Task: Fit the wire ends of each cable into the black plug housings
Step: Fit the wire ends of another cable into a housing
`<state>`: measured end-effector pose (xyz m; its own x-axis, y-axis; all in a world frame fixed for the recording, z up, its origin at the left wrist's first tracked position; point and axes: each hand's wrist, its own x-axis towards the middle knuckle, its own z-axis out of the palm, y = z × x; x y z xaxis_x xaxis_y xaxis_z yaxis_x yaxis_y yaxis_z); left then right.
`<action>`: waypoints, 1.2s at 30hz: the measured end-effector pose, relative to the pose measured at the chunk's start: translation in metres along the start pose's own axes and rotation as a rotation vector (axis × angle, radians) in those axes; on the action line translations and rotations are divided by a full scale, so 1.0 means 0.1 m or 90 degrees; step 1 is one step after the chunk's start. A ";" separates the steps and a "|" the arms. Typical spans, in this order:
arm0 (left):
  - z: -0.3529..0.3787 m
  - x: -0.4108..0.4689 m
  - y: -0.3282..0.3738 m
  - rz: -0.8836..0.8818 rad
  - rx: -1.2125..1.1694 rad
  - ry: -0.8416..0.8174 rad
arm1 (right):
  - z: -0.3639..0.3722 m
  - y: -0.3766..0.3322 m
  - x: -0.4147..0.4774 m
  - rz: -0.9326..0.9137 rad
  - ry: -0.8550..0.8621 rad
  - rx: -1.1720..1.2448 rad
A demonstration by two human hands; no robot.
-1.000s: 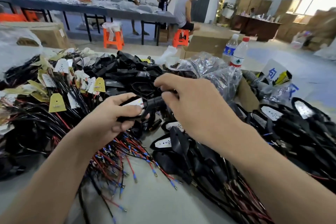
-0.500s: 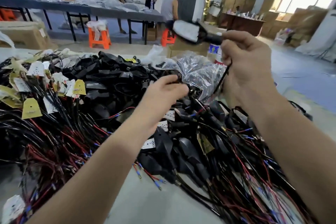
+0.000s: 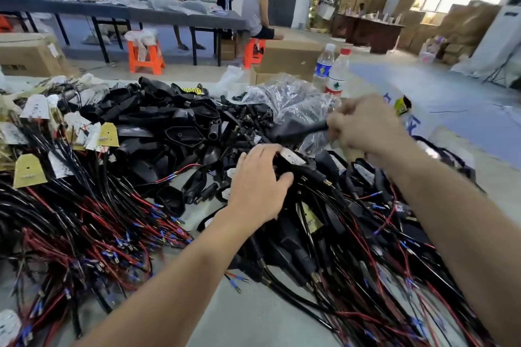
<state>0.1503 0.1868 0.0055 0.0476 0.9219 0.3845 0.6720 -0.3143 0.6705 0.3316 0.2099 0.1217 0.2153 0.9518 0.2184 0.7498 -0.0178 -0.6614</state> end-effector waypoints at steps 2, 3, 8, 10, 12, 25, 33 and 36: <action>-0.03 -0.01 -0.04 -0.025 -0.024 0.015 | 0.18 0.27 -0.13 0.048 -0.047 0.036; -0.05 0.00 -0.06 -0.032 -0.023 0.014 | 0.25 0.34 -0.19 0.058 -0.056 0.057; -0.13 0.06 -0.05 0.011 0.034 -0.082 | 0.34 0.28 -0.34 -0.046 -0.008 -0.212; -0.14 0.11 -0.04 0.018 0.045 -0.109 | 0.37 0.14 -0.44 -0.096 -0.003 -0.293; -0.17 0.14 -0.06 0.009 0.012 -0.098 | 0.44 0.02 -0.55 -0.160 0.023 -0.313; -1.26 -0.14 -0.98 -0.129 0.131 0.167 | 1.71 -0.85 -0.86 -0.277 -0.231 -0.053; -2.03 -0.42 -1.51 -0.155 0.394 0.223 | 2.44 -1.34 -0.93 -0.288 -0.348 0.034; -2.07 -0.45 -1.68 -0.203 0.418 0.136 | 2.64 -1.49 -0.91 -0.255 -0.379 0.048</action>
<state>-0.1173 0.1510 0.0070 -0.3222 0.8604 0.3948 0.9341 0.2212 0.2802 0.0354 0.2066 0.0111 -0.4605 0.8868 0.0403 0.6501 0.3678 -0.6649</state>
